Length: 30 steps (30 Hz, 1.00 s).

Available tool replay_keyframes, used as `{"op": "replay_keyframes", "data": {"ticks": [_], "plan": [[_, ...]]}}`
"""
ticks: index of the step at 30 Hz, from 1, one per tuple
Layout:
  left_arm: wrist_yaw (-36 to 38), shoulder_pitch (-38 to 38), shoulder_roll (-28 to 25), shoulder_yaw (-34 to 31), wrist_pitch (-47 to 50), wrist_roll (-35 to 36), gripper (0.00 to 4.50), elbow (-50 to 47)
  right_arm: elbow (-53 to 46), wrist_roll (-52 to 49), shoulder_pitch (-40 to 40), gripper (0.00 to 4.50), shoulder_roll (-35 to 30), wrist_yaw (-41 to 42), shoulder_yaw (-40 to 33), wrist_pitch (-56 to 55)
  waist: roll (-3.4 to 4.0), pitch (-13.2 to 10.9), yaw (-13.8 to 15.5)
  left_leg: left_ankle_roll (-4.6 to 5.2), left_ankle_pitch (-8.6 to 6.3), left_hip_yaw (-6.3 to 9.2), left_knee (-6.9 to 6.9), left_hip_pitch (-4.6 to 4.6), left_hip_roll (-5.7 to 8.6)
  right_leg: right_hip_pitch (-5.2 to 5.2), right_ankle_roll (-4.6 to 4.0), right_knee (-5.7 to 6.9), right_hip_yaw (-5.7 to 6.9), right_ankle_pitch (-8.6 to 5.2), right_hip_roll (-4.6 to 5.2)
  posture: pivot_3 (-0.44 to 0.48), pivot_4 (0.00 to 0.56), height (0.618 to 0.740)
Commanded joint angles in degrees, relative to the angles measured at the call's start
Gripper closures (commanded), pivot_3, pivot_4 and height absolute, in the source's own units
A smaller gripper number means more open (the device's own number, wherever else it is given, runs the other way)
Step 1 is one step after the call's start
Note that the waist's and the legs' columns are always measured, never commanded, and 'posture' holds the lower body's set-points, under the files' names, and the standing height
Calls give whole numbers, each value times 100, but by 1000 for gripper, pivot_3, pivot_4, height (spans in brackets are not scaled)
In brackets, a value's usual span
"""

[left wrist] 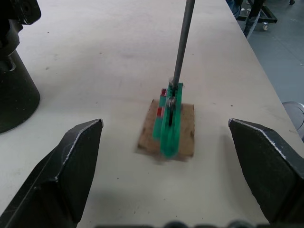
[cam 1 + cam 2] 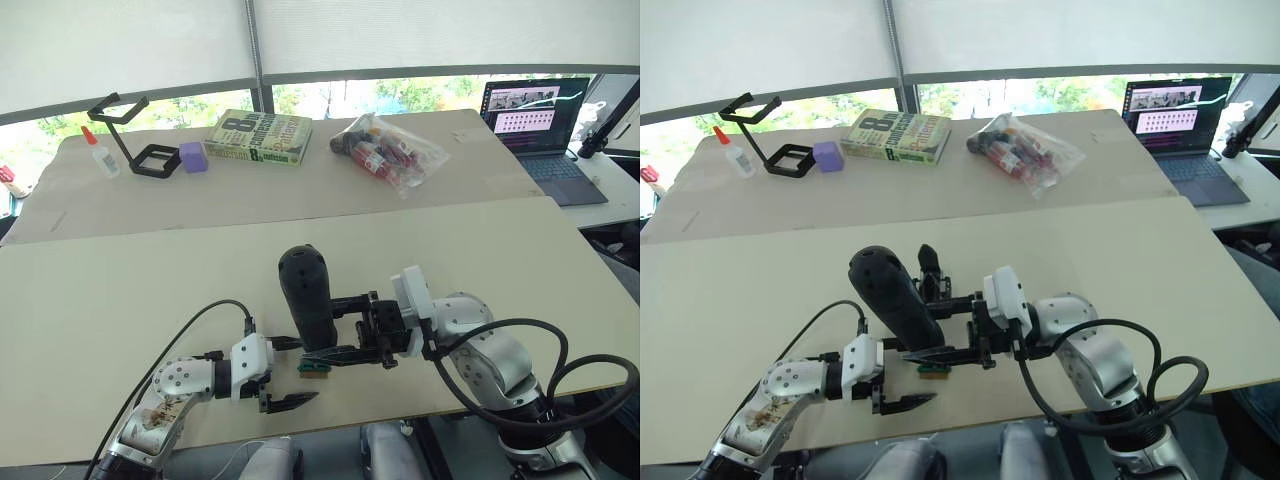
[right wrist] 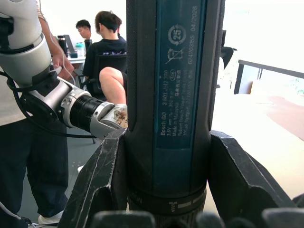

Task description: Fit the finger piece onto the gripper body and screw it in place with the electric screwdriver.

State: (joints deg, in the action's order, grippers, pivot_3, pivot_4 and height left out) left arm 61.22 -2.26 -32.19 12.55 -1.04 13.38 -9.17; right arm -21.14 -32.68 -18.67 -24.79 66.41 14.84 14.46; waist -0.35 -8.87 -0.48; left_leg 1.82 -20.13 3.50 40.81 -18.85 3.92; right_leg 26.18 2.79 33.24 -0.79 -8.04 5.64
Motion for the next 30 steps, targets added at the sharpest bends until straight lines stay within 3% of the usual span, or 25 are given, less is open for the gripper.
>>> {"op": "replay_keyframes", "data": {"ticks": [1, 30], "plan": [[6, -79, 30, 161, 53, -27, 0, 52, -187, -86, -15, 2565, 18, -9, -61, -23, 0, 0, 0, 0, 0, 0, 0, 0, 0, 0, 0, 0, 0, 0, 0, 0, 150, 740], [28, -102, 35, 176, -10, -35, 0, 125, -86, -557, 110, 2565, 102, 8, -255, 222, 0, 0, -1, 0, 0, 0, 0, 0, 0, 0, 0, 0, 0, 0, 0, 0, 150, 740]]}}
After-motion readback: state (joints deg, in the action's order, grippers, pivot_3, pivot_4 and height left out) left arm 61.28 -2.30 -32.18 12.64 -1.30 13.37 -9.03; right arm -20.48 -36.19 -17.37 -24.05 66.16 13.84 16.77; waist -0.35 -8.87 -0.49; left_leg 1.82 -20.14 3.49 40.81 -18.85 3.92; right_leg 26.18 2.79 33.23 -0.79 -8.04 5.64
